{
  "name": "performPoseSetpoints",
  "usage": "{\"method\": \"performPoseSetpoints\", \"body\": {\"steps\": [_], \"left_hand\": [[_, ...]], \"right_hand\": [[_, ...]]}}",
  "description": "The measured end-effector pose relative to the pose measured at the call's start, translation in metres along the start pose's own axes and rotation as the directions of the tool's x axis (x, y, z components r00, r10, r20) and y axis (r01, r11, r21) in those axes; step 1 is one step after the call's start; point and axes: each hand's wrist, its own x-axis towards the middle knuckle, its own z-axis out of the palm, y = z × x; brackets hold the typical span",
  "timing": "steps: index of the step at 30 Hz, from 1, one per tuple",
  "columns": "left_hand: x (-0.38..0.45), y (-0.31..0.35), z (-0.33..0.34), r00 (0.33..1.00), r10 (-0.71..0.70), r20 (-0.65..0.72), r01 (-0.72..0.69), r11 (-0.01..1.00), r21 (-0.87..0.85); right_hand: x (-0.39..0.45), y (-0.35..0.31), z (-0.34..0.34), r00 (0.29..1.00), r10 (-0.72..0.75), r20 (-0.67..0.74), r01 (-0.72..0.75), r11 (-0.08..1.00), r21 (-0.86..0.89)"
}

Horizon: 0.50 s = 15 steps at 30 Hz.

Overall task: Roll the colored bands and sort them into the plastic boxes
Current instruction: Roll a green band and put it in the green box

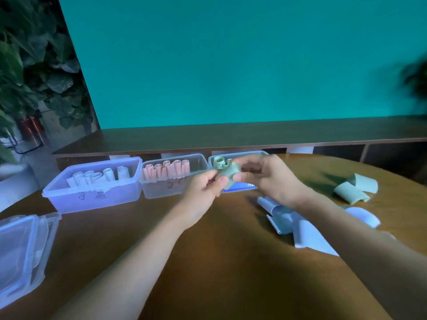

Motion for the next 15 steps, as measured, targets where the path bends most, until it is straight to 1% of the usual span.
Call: {"method": "performPoseSetpoints", "body": {"steps": [1, 3, 5, 8, 11, 13, 15], "left_hand": [[0.001, 0.002, 0.006, 1.0, -0.015, 0.026, 0.019, 0.992, -0.125], [0.004, 0.004, 0.018, 0.994, -0.05, 0.101, 0.084, 0.923, -0.375], [0.008, 0.006, 0.028, 0.985, -0.069, 0.155, 0.138, 0.857, -0.497], [0.016, 0.003, 0.039, 0.991, -0.038, 0.127, 0.101, 0.837, -0.538], [0.024, 0.001, 0.04, 0.999, -0.031, 0.037, 0.046, 0.842, -0.538], [0.026, -0.002, 0.035, 0.998, -0.037, -0.058, 0.001, 0.853, -0.522], [0.027, -0.009, 0.03, 0.978, -0.048, -0.204, -0.049, 0.894, -0.445]], "right_hand": [[0.0, 0.0, -0.007, 1.0, -0.007, 0.003, 0.007, 1.0, -0.013], [0.0, 0.003, -0.019, 1.0, -0.004, 0.012, 0.005, 0.998, -0.067], [0.003, 0.008, -0.028, 1.0, 0.005, 0.012, -0.003, 0.99, -0.139], [0.01, 0.013, -0.039, 0.999, 0.035, 0.014, -0.032, 0.983, -0.183], [0.022, 0.013, -0.047, 0.999, 0.053, -0.001, -0.052, 0.979, -0.197], [0.033, 0.012, -0.055, 0.997, 0.056, -0.061, -0.067, 0.978, -0.197], [0.045, 0.013, -0.065, 0.99, 0.061, -0.129, -0.092, 0.962, -0.257]]}}
